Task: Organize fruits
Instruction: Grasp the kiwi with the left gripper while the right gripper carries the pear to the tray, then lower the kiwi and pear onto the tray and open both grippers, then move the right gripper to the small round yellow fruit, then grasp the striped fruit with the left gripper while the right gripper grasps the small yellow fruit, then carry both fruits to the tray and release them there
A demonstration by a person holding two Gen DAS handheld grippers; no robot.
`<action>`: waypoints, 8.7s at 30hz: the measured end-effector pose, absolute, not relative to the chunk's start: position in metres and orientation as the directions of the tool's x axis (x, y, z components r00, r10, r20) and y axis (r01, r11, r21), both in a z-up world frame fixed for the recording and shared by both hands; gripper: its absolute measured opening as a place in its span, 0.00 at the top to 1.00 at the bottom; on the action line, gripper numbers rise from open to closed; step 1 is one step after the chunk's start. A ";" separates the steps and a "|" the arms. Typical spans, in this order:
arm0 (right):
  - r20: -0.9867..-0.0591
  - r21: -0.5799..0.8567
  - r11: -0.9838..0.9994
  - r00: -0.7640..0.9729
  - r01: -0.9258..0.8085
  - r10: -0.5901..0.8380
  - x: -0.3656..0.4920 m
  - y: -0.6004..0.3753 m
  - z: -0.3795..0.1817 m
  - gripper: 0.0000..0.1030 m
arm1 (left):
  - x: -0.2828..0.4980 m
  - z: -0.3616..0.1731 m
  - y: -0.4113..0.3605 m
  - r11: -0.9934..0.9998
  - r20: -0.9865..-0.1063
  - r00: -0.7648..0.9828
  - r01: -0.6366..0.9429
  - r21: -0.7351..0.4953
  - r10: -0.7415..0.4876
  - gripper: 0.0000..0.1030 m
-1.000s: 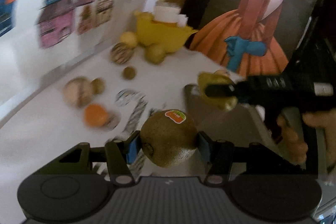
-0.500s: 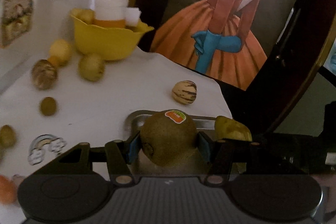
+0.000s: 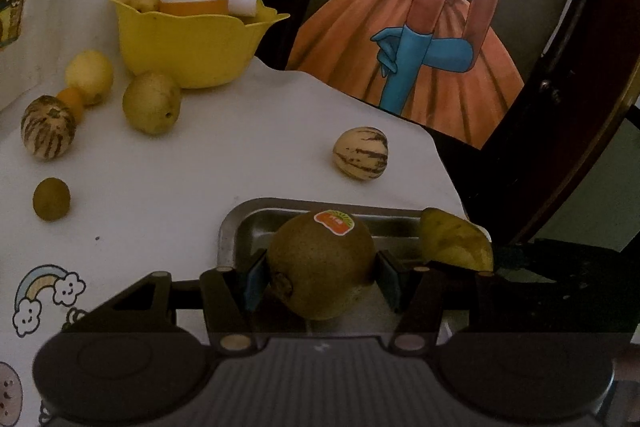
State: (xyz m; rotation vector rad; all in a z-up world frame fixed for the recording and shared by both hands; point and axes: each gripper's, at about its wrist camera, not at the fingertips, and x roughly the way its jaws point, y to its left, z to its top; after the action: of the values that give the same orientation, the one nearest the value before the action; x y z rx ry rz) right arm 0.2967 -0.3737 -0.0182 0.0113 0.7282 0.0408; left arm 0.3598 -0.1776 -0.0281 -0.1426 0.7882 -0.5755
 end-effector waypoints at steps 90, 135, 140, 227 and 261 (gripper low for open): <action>-0.708 -0.011 0.947 0.672 -0.322 0.220 0.105 -0.171 0.013 0.01 | 0.146 0.014 0.047 0.996 -0.689 0.725 0.075 0.053 -0.017 0.00; -0.673 -0.302 0.774 0.699 -0.557 0.241 0.328 -0.167 0.034 0.16 | 0.294 -0.008 0.031 0.960 -0.641 0.758 -0.074 -0.269 -0.122 0.05; -0.706 -0.181 0.831 0.658 -0.526 0.263 0.369 -0.164 0.027 0.23 | 0.300 -0.013 0.029 0.957 -0.636 0.761 -0.076 -0.280 -0.126 0.10; -0.637 0.099 0.948 0.713 -0.302 0.293 0.283 -0.251 0.057 0.69 | 0.255 0.023 -0.043 0.937 -0.530 0.792 0.148 -0.316 -0.304 0.51; -0.634 -0.031 1.000 0.773 0.003 -0.022 0.226 -0.350 -0.016 0.69 | 0.260 -0.023 -0.169 0.890 -0.615 0.644 0.344 -0.299 -0.455 0.51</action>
State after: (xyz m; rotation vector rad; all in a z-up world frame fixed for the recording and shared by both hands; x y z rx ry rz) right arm 0.2262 -0.3504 -0.0156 -0.0290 0.6877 -0.0132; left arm 0.2605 -0.1694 -0.0230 -0.1608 0.7427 -0.4570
